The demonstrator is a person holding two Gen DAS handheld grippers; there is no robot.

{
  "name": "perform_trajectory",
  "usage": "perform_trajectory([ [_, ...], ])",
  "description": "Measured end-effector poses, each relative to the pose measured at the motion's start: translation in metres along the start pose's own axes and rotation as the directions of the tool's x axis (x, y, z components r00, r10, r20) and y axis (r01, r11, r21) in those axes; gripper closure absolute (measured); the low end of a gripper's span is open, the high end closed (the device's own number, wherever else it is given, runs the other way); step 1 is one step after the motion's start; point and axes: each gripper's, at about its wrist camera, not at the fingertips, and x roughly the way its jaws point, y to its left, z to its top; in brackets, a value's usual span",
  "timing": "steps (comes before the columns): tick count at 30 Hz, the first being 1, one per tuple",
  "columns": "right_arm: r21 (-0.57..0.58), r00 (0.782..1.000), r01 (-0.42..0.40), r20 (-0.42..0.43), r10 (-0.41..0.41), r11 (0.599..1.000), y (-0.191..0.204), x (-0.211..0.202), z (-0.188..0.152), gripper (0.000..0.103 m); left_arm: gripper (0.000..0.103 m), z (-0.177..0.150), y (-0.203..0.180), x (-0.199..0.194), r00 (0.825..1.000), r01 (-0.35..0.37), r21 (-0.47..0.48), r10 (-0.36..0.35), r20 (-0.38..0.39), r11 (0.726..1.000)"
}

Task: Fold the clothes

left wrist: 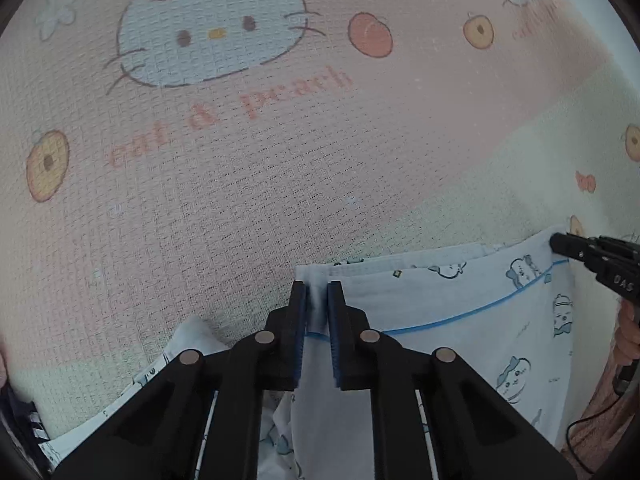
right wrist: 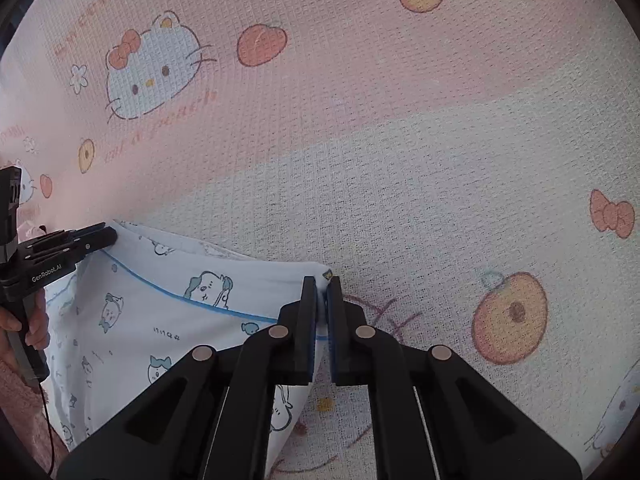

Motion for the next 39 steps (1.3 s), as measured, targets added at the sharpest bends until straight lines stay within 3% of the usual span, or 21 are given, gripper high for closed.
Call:
perform_trajectory([
  [3, 0.002, 1.000, -0.007, 0.029, 0.007, 1.000, -0.003, -0.009, -0.001, 0.100, 0.098, 0.005, 0.000, -0.012, 0.997, -0.012, -0.015, 0.013, 0.074, 1.000],
  [7, 0.024, 0.999, -0.009, 0.037, 0.009, 1.000, -0.008, -0.008, 0.002, 0.100, 0.098, 0.008, 0.011, -0.009, 0.997, 0.005, -0.062, -0.001, 0.072, 0.998],
  [10, 0.041, 1.000, 0.012, -0.023, -0.011, 0.999, -0.011, 0.013, 0.001, 0.099, 0.095, 0.008, 0.022, -0.010, 0.997, 0.060, -0.109, -0.054, 0.054, 0.992],
  [13, 0.054, 1.000, 0.007, -0.014, -0.007, 0.999, -0.014, 0.015, 0.002, 0.097, 0.093, 0.008, 0.034, -0.012, 0.993, 0.113, -0.157, -0.108, 0.039, 0.981],
  [15, 0.111, 1.000, 0.001, 0.020, -0.004, 0.994, -0.021, 0.008, 0.003, 0.089, 0.090, 0.003, 0.051, -0.044, 0.978, 0.186, -0.217, -0.159, 0.136, 0.958],
  [17, 0.177, 0.995, 0.002, 0.101, -0.020, 0.984, -0.029, -0.011, 0.005, 0.084, 0.073, -0.013, 0.070, -0.076, 0.975, 0.161, -0.258, -0.113, 0.189, 0.953],
  [20, 0.186, 0.970, 0.038, 0.230, -0.081, 0.982, -0.024, -0.047, 0.007, 0.084, 0.071, -0.042, 0.098, -0.088, 0.991, 0.060, -0.284, -0.022, 0.136, 0.957],
  [23, 0.051, 0.981, 0.017, 0.191, -0.027, 0.999, 0.021, -0.055, 0.001, 0.083, 0.071, -0.079, 0.115, -0.069, 0.996, -0.056, -0.272, 0.072, 0.048, 0.961],
  [26, -0.152, 0.992, -0.077, 0.088, 0.091, 0.985, 0.094, -0.046, -0.017, 0.083, 0.071, -0.099, 0.127, -0.059, 0.989, -0.144, -0.287, 0.148, -0.006, 0.947],
  [28, -0.301, 0.991, -0.112, 0.033, 0.128, 0.947, 0.150, -0.042, -0.037, 0.083, 0.071, -0.118, 0.143, -0.068, 0.981, -0.185, -0.338, 0.193, -0.009, 0.923],
  [32, -0.421, 0.978, -0.207, -0.061, 0.200, 0.883, 0.224, -0.018, -0.053, 0.081, 0.071, -0.161, 0.179, -0.087, 0.965, -0.246, -0.447, 0.261, -0.029, 0.860],
  [36, -0.478, 0.981, -0.194, -0.118, 0.156, 0.857, 0.268, 0.023, -0.049, 0.080, 0.071, -0.194, 0.220, -0.084, 0.967, -0.240, -0.534, 0.245, -0.064, 0.810],
  [39, -0.525, 0.988, -0.131, -0.140, 0.067, 0.841, 0.282, 0.050, -0.048, 0.080, 0.071, -0.206, 0.238, -0.084, 0.979, -0.191, -0.561, 0.197, -0.050, 0.806],
])
